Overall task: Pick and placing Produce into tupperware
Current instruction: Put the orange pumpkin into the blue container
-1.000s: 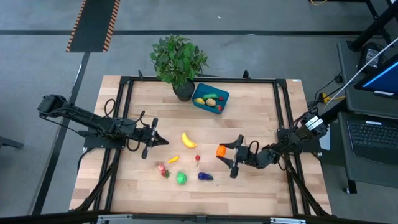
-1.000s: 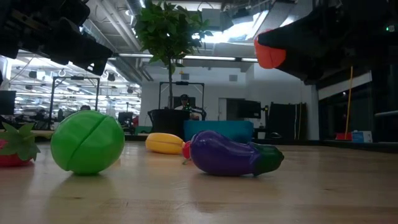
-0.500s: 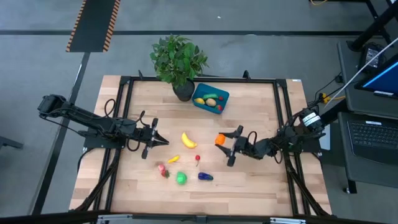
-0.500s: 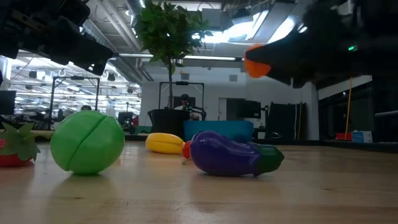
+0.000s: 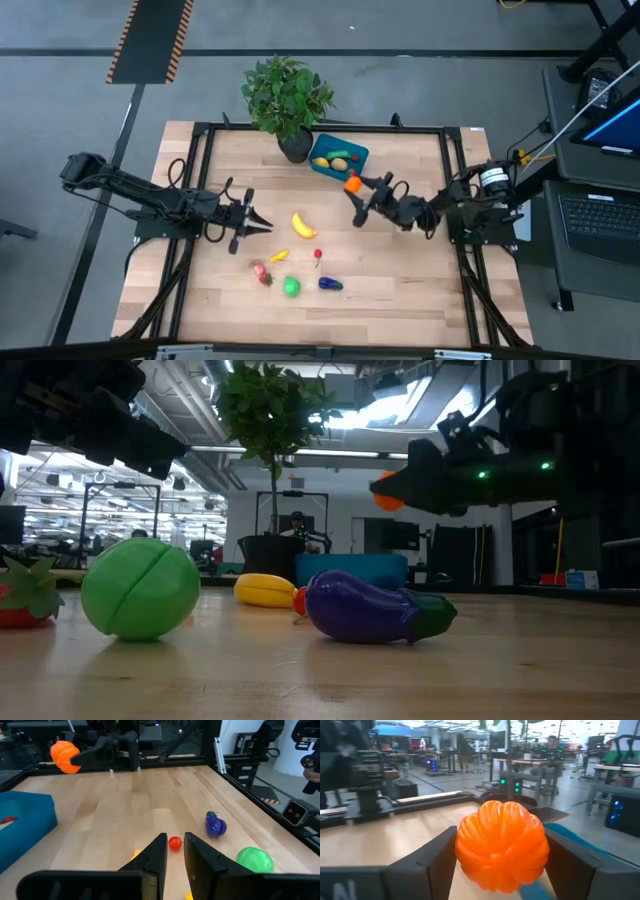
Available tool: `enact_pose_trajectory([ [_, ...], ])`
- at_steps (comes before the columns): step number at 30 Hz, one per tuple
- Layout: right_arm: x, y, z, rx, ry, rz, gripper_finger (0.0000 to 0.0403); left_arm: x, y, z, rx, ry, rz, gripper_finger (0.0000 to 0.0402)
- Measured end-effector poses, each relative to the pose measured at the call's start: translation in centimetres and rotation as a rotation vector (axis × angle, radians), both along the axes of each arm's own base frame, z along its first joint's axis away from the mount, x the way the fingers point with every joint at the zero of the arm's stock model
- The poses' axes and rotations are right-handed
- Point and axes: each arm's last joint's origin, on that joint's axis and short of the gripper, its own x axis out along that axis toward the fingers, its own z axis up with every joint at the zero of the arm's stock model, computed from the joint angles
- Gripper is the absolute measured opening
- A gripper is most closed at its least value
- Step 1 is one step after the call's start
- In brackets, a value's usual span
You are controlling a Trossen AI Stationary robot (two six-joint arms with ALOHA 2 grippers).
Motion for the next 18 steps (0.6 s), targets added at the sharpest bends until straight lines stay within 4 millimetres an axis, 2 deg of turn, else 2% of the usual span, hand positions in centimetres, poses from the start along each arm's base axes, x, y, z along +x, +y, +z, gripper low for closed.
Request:
enact_pose_trajectory([
  [9,-0.1,-3.6,0.0,0.002,-0.002,-0.088,0.0251,0.0,0.8,-0.3,0.005,0.034,0.05,0.0075],
  [18,1.0,-5.4,0.3,-0.002,0.025,-0.096,0.0251,0.1,1.1,-0.5,-0.003,0.051,0.071,0.0085],
])
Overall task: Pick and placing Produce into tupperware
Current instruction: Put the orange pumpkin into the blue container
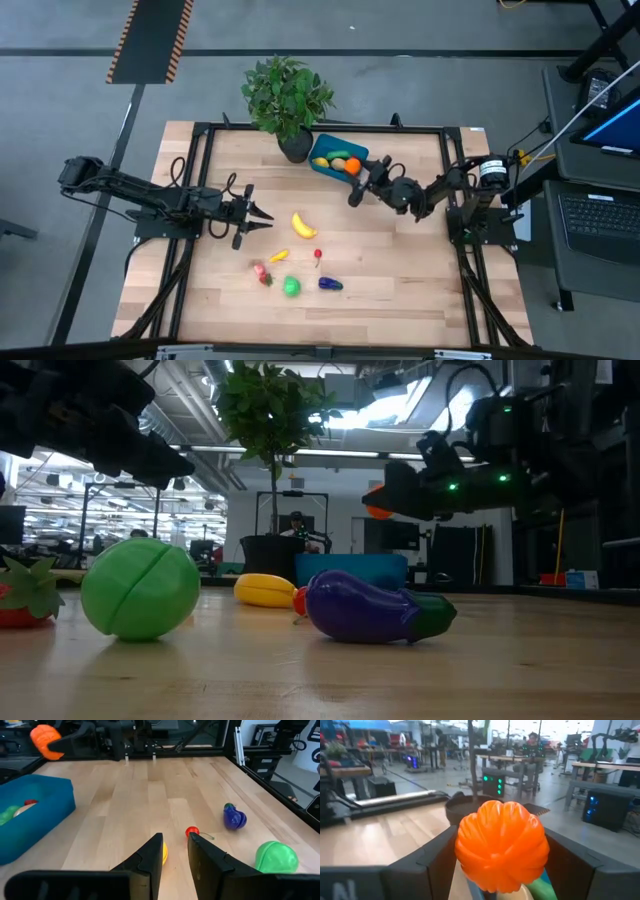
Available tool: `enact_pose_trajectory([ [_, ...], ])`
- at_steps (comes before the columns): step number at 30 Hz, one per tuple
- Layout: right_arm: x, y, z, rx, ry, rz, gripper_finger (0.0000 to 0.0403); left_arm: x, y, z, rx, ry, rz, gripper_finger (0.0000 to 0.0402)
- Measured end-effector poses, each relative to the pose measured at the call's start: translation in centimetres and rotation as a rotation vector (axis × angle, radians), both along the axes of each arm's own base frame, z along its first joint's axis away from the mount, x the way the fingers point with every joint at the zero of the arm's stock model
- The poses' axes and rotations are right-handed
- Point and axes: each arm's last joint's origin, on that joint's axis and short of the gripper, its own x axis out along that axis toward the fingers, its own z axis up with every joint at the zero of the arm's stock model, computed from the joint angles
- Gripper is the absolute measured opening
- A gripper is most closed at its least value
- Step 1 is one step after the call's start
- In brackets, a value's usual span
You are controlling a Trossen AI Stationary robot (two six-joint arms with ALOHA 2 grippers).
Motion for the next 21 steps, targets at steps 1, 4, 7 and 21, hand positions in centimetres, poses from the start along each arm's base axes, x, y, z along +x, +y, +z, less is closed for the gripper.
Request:
enact_pose_trajectory([
  [1,0.3,-0.2,0.0,0.001,0.013,-0.001,0.0251,0.0,0.0,0.0,0.0,0.0,-0.001,0.0086],
  [4,1.0,-0.8,0.1,0.005,0.05,0.019,0.0251,0.0,0.0,0.0,0.0,0.0,-0.001,0.0085],
  [7,1.6,-1.4,0.2,0.01,0.063,0.009,0.0251,0.0,0.0,0.0,0.0,0.0,-0.002,0.0078],
  [21,5.4,-4.6,2.3,0.122,0.314,0.16,0.0251,0.0,0.0,-0.1,0.001,0.008,-0.003,0.0046],
])
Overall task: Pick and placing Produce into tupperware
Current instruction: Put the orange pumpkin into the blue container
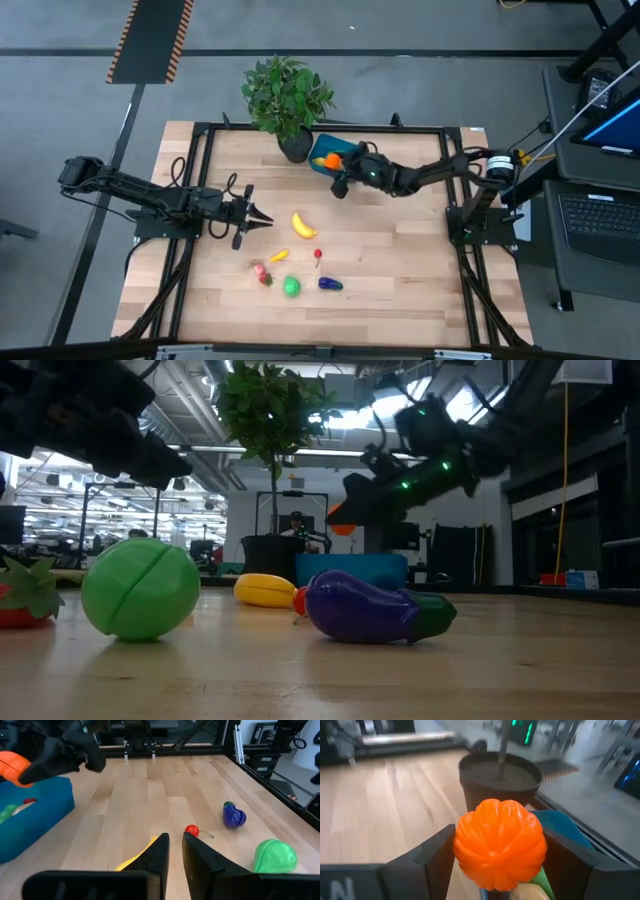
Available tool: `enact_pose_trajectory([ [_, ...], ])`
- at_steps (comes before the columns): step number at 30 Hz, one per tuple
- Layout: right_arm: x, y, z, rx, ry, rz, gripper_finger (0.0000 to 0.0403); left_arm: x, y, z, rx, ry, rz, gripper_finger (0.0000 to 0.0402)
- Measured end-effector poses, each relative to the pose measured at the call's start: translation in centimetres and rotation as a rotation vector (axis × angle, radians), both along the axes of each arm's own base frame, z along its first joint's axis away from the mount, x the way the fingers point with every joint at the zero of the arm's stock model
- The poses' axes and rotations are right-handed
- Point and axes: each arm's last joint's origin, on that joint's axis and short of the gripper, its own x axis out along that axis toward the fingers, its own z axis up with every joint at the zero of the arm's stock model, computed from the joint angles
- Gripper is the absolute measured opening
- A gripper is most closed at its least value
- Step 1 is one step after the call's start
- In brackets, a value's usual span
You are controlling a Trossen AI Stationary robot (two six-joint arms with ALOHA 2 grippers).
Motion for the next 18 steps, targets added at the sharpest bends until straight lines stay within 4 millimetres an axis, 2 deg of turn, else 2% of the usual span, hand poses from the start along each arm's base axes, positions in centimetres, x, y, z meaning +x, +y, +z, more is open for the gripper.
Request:
enact_pose_trajectory([
  [4,0.8,-0.7,2.7,0.013,0.178,0.005,0.0251,-0.1,0.0,-0.4,0.005,0.04,0.0,0.0037],
  [9,0.8,-1.8,5.4,0.079,0.378,0.018,0.0251,-0.2,0.0,-0.5,0.008,0.058,0.0,0.0028],
  [18,-0.2,-3.8,6.5,0.22,0.526,0.09,0.0251,-0.2,0.0,-0.6,0.007,0.061,0.0,0.0011],
])
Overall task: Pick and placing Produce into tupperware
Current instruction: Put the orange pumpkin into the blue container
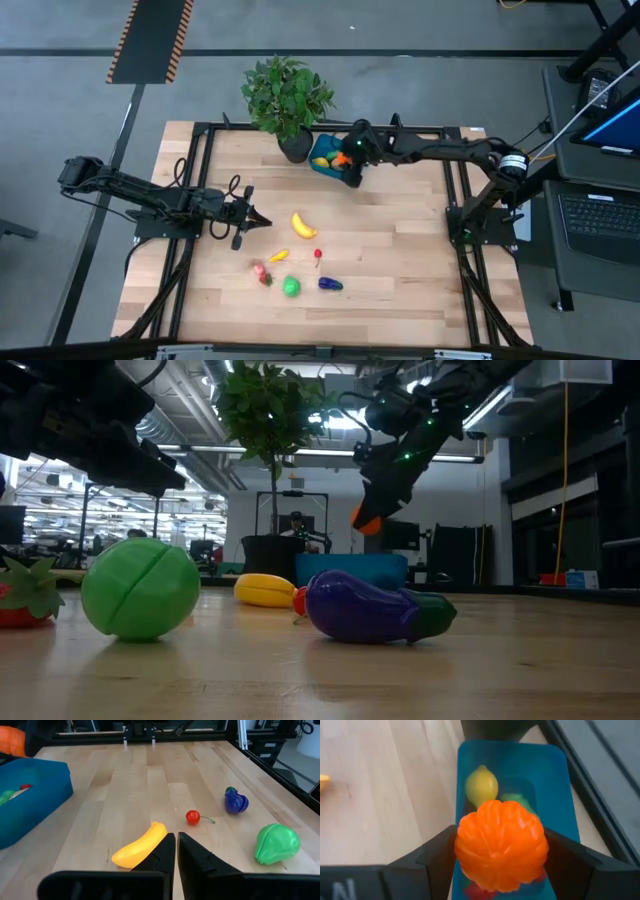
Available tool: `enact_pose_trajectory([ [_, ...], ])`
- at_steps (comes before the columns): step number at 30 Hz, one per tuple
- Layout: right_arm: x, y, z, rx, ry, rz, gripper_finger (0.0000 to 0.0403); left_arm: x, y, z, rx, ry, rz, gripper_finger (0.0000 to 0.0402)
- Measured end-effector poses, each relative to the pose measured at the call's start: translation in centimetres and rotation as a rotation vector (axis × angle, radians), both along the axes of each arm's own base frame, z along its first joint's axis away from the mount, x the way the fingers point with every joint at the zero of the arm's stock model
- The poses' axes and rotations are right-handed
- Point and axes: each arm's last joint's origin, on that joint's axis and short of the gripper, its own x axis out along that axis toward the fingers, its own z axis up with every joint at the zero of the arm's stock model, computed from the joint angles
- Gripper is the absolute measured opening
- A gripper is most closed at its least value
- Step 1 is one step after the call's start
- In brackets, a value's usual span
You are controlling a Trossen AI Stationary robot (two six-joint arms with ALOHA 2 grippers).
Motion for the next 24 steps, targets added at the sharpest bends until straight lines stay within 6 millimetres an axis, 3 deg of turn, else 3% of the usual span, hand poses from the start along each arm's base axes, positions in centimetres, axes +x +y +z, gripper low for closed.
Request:
enact_pose_trajectory([
  [9,-0.3,-0.1,1.0,0.018,0.086,0.049,0.0251,0.0,0.0,0.0,0.0,0.0,0.0,0.0002],
  [24,-0.5,-0.6,1.3,0.009,0.101,0.052,0.0251,0.0,0.0,0.0,-0.001,0.001,0.0,0.004],
])
